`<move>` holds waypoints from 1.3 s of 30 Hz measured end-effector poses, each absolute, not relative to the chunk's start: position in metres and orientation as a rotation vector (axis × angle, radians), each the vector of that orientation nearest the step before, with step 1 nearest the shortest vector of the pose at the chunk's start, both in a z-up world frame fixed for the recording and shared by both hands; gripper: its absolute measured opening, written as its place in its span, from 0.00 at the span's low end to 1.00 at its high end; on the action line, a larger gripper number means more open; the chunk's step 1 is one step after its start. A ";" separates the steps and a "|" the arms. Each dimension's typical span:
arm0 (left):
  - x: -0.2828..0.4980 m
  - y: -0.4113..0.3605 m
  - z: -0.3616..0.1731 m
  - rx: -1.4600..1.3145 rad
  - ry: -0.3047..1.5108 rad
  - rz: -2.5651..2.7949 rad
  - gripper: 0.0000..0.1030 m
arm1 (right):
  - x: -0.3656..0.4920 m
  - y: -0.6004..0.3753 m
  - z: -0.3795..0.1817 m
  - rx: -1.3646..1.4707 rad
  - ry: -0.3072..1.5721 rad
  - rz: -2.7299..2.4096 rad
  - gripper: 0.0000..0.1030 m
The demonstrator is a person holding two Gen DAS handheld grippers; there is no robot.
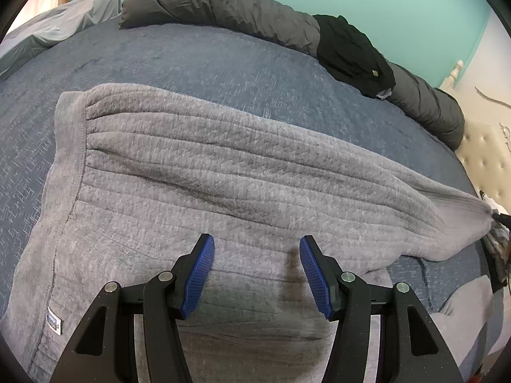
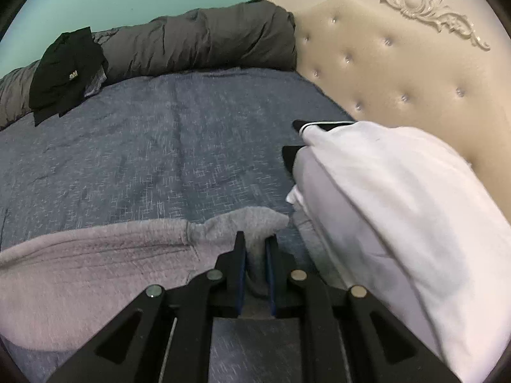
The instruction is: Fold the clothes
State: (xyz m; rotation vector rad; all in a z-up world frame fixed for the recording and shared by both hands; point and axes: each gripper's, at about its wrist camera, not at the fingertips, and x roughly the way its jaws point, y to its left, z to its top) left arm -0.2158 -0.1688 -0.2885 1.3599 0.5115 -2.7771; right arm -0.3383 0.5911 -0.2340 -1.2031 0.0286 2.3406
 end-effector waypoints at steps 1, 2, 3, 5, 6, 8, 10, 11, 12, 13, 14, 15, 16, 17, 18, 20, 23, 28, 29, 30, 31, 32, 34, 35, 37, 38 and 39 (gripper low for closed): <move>-0.216 -0.169 -0.289 1.361 0.510 -2.775 0.58 | -0.340 0.593 -0.237 -1.213 0.032 2.334 0.10; -0.216 -0.170 -0.289 1.361 0.506 -2.773 0.58 | -0.342 0.594 -0.243 -1.227 0.036 2.320 0.10; -0.216 -0.171 -0.290 1.361 0.503 -2.771 0.58 | -0.345 0.595 -0.248 -1.243 0.036 2.307 0.11; -0.217 -0.171 -0.291 1.362 0.501 -2.767 0.58 | -0.351 0.600 -0.255 -1.271 0.033 2.270 0.15; -0.217 -0.172 -0.291 1.363 0.500 -2.766 0.58 | -0.354 0.602 -0.259 -1.285 0.031 2.251 0.17; -0.217 -0.173 -0.292 1.366 0.498 -2.764 0.58 | -0.354 0.603 -0.259 -1.248 0.021 2.230 0.26; -0.217 -0.172 -0.293 1.368 0.494 -2.764 0.58 | -0.351 0.602 -0.251 -1.195 0.025 2.257 0.27; -0.217 -0.172 -0.293 1.370 0.495 -2.764 0.58 | -0.349 0.600 -0.247 -1.167 0.011 2.261 0.27; -0.217 -0.172 -0.293 1.371 0.494 -2.766 0.58 | -0.346 0.598 -0.242 -1.142 0.028 2.282 0.27; -0.216 -0.171 -0.293 1.372 0.493 -2.768 0.58 | -0.342 0.596 -0.237 -1.118 0.053 2.308 0.27; -0.216 -0.171 -0.291 1.370 0.495 -2.772 0.58 | -0.339 0.593 -0.232 -1.093 0.078 2.334 0.27; -0.216 -0.170 -0.290 1.367 0.498 -2.777 0.58 | -0.334 0.585 -0.229 -1.088 0.112 2.378 0.27; -0.216 -0.170 -0.289 1.365 0.502 -2.781 0.58 | -0.330 0.576 -0.227 -1.086 0.149 2.426 0.28; -0.217 -0.169 -0.287 1.362 0.506 -2.785 0.58 | -0.326 0.564 -0.227 -1.089 0.174 2.471 0.28; -0.216 -0.170 -0.286 1.360 0.510 -2.787 0.58 | -0.322 0.553 -0.227 -1.092 0.197 2.514 0.29; -0.215 -0.172 -0.284 1.355 0.527 -2.790 0.58 | -0.310 0.517 -0.232 -1.105 0.257 2.617 0.36; -0.212 -0.173 -0.281 1.350 0.549 -2.794 0.58 | -0.296 0.469 -0.245 -1.152 0.371 2.737 0.43; -0.208 -0.169 -0.276 1.349 0.562 -2.807 0.58 | -0.273 0.380 -0.267 -1.238 0.502 2.911 0.47; -0.205 -0.169 -0.275 1.346 0.562 -2.809 0.58 | -0.269 0.361 -0.273 -1.262 0.533 2.942 0.50; -0.204 -0.168 -0.274 1.346 0.564 -2.812 0.58 | -0.265 0.344 -0.279 -1.284 0.565 2.963 0.51; -0.203 -0.166 -0.274 1.352 0.561 -2.817 0.58 | -0.262 0.329 -0.284 -1.306 0.597 2.981 0.52; -0.202 -0.163 -0.274 1.359 0.552 -2.821 0.58 | -0.259 0.314 -0.290 -1.327 0.628 2.996 0.52; -0.202 -0.158 -0.274 1.371 0.532 -2.831 0.58 | -0.253 0.291 -0.300 -1.364 0.660 3.010 0.52; -0.202 -0.153 -0.273 1.382 0.519 -2.843 0.58 | -0.252 0.284 -0.304 -1.373 0.658 3.008 0.52; -0.203 -0.145 -0.272 1.396 0.487 -2.863 0.58 | -0.250 0.273 -0.311 -1.386 0.646 3.001 0.52; -0.204 -0.140 -0.271 1.401 0.467 -2.871 0.58 | -0.249 0.267 -0.314 -1.393 0.640 2.998 0.52; -0.206 -0.136 -0.271 1.408 0.449 -2.878 0.58 | -0.249 0.264 -0.318 -1.403 0.646 2.992 0.53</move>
